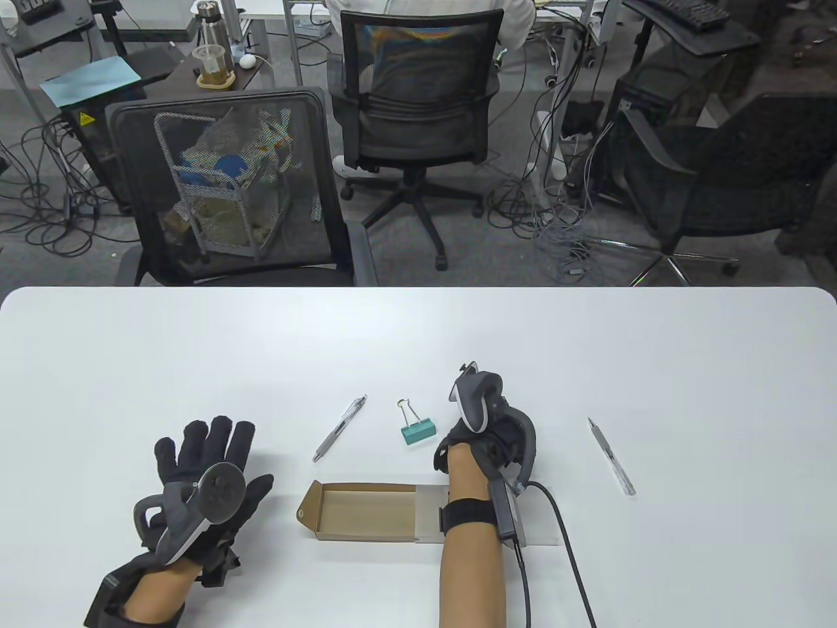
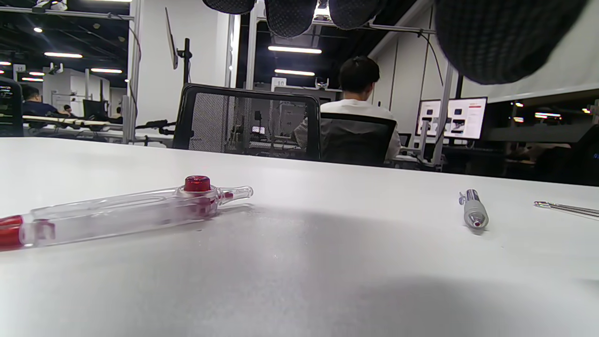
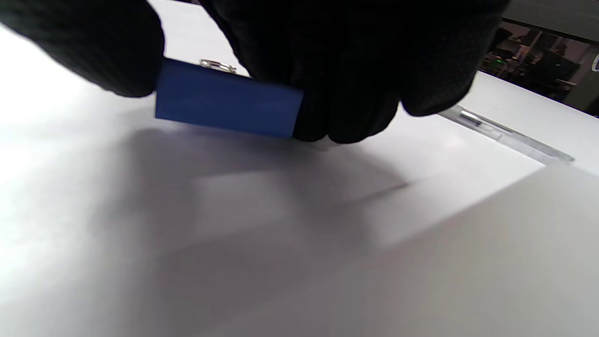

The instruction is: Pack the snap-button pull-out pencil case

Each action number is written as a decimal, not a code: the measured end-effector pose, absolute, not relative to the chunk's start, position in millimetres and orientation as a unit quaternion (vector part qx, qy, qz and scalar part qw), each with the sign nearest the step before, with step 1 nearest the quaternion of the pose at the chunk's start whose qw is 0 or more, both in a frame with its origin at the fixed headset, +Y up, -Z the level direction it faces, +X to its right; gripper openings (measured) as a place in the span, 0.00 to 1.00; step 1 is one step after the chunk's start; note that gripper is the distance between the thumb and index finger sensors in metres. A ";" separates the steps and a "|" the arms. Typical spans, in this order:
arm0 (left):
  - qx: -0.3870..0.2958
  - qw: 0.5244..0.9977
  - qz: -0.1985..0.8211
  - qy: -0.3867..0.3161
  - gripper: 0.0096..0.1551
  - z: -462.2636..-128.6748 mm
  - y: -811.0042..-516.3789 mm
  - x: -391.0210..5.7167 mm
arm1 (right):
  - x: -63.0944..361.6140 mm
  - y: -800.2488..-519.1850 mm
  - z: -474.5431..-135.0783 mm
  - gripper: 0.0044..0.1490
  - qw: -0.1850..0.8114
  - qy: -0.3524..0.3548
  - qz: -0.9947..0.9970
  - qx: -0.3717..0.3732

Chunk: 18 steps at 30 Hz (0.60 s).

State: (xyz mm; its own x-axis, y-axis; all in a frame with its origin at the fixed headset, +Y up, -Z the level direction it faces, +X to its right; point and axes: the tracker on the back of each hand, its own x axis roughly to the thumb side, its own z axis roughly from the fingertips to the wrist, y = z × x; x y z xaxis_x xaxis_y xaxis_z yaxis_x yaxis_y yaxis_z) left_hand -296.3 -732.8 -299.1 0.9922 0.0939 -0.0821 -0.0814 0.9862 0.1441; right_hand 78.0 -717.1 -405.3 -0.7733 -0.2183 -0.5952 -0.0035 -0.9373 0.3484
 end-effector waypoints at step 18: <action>0.080 0.995 0.036 0.046 0.54 -297.8 -729.6 -296.6 | 27.1 -665.3 -340.2 0.41 -0.095 0.025 -0.995 -0.023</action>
